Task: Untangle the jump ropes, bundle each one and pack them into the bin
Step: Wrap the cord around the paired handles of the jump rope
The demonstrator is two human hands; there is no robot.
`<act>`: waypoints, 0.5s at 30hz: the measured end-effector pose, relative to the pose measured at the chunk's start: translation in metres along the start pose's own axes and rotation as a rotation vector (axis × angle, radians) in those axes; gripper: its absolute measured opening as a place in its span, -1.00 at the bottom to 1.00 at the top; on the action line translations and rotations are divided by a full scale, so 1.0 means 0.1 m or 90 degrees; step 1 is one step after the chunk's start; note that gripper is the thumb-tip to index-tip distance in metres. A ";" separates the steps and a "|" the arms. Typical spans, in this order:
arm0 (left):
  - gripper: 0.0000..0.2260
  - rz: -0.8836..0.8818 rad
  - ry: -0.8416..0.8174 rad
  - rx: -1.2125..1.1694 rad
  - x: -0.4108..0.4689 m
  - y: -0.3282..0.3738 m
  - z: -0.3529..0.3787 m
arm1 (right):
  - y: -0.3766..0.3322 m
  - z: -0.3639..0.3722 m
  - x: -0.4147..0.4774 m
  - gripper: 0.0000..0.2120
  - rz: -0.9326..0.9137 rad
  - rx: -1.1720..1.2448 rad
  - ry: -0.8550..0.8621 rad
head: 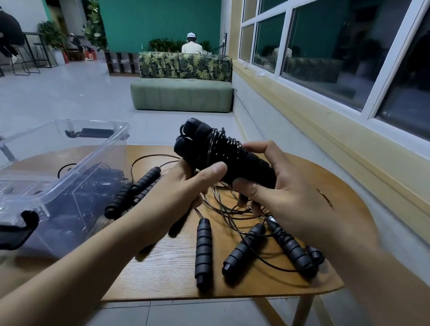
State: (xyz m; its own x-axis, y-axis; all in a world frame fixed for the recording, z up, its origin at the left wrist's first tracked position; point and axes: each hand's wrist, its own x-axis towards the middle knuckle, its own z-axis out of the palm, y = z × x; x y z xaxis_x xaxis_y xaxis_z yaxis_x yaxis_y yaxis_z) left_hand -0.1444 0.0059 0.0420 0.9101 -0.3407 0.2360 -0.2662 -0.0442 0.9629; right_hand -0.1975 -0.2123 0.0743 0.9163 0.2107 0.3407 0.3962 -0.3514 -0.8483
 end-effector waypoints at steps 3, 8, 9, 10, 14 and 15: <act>-0.48 -0.032 0.043 -0.027 0.03 -0.04 0.01 | 0.12 0.20 -0.02 -0.58 -0.034 -0.063 0.040; -0.42 -0.053 0.080 -0.028 0.03 -0.08 0.06 | 0.24 0.42 -0.02 -0.59 -0.048 -0.064 0.068; -0.45 -0.052 0.091 -0.035 0.02 -0.09 0.08 | 0.28 0.43 -0.01 -0.58 -0.048 -0.076 0.076; -0.48 -0.046 0.103 -0.046 0.02 -0.10 0.10 | 0.31 0.43 0.00 -0.58 -0.046 -0.087 0.079; -0.57 -0.045 0.125 -0.097 0.00 -0.12 0.16 | 0.38 0.44 0.03 -0.53 -0.046 -0.135 0.060; -0.59 -0.040 0.127 -0.105 0.01 -0.13 0.14 | 0.40 0.45 0.04 -0.50 -0.051 -0.145 0.051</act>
State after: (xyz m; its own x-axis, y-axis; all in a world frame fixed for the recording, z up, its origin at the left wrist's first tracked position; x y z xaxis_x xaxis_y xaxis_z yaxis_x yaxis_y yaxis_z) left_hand -0.1452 -0.0073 0.0282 0.9724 -0.1489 0.1798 -0.1662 0.0993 0.9811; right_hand -0.1810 -0.1849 0.0231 0.8793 0.1761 0.4425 0.4629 -0.5346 -0.7071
